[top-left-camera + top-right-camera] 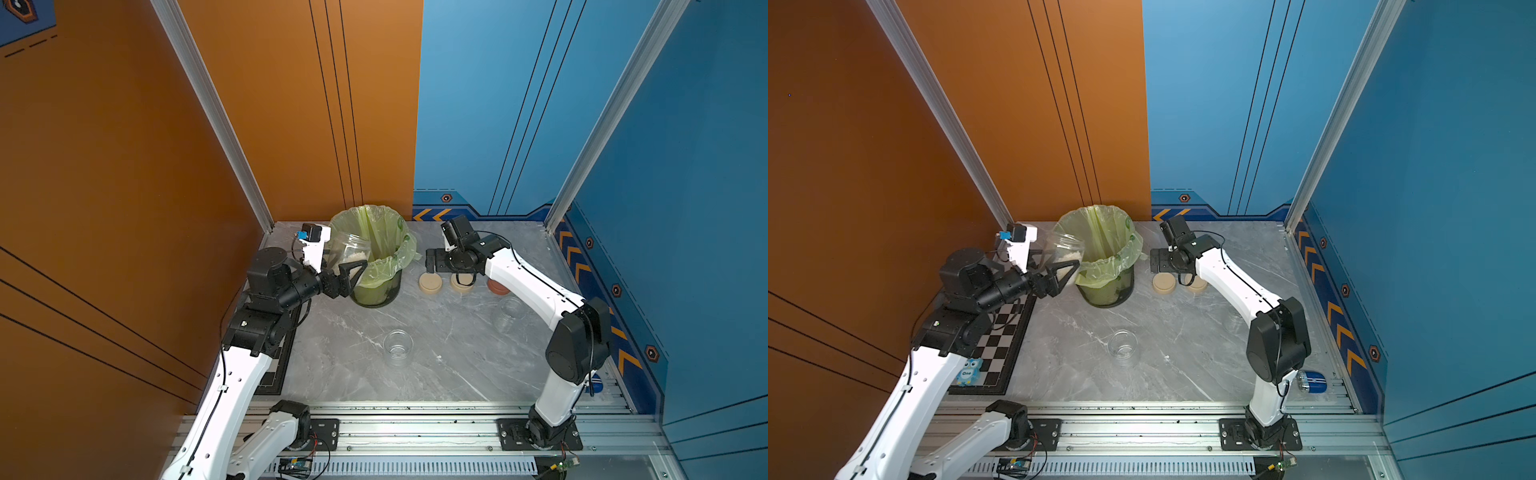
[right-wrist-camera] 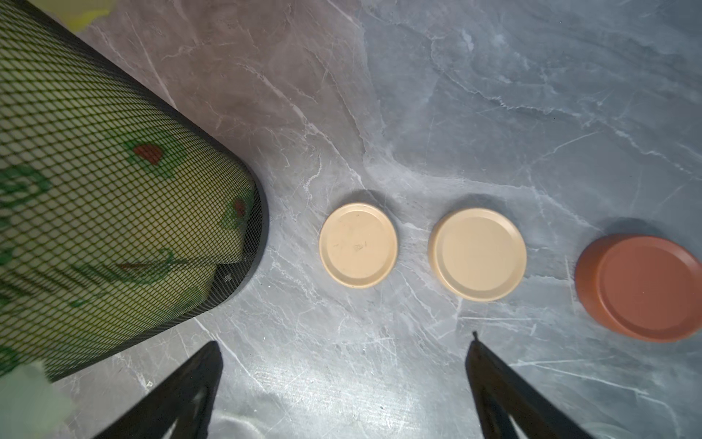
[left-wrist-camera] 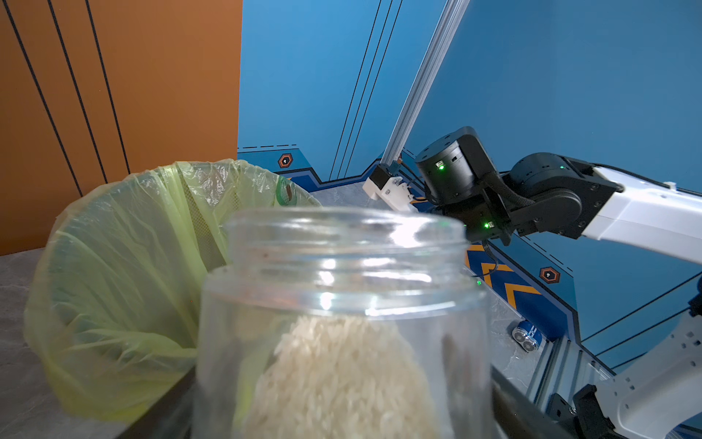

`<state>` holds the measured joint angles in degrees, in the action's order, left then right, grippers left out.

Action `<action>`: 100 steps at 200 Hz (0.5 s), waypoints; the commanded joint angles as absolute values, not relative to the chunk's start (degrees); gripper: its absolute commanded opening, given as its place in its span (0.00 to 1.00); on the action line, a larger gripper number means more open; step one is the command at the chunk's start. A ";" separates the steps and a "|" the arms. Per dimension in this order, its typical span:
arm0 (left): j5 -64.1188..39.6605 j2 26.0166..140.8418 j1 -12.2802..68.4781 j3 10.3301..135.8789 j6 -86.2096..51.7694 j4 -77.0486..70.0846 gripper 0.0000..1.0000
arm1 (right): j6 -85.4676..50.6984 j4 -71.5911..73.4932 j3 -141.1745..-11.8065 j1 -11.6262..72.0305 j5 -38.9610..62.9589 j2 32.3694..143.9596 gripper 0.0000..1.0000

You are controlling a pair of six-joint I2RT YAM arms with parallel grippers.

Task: Empty moldy rice from jars
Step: Pour the moldy rice from the jar into the trash bin.

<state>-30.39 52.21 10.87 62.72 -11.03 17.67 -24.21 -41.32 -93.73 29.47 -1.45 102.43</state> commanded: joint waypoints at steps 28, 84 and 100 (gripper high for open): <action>-31.12 50.99 10.14 64.56 -11.60 14.10 0.00 | -24.35 -45.34 -99.02 30.27 3.38 99.94 1.00; -31.28 51.06 10.09 64.78 -11.60 14.37 0.00 | -24.76 -45.73 -105.98 31.63 10.99 98.45 1.00; -31.24 51.07 9.98 64.90 -11.60 14.32 0.00 | -25.34 -45.96 -107.66 31.90 13.32 98.49 1.00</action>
<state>-30.41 52.21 10.76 62.72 -11.03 17.82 -24.25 -44.47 -104.14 31.38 8.32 101.01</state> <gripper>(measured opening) 0.879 0.998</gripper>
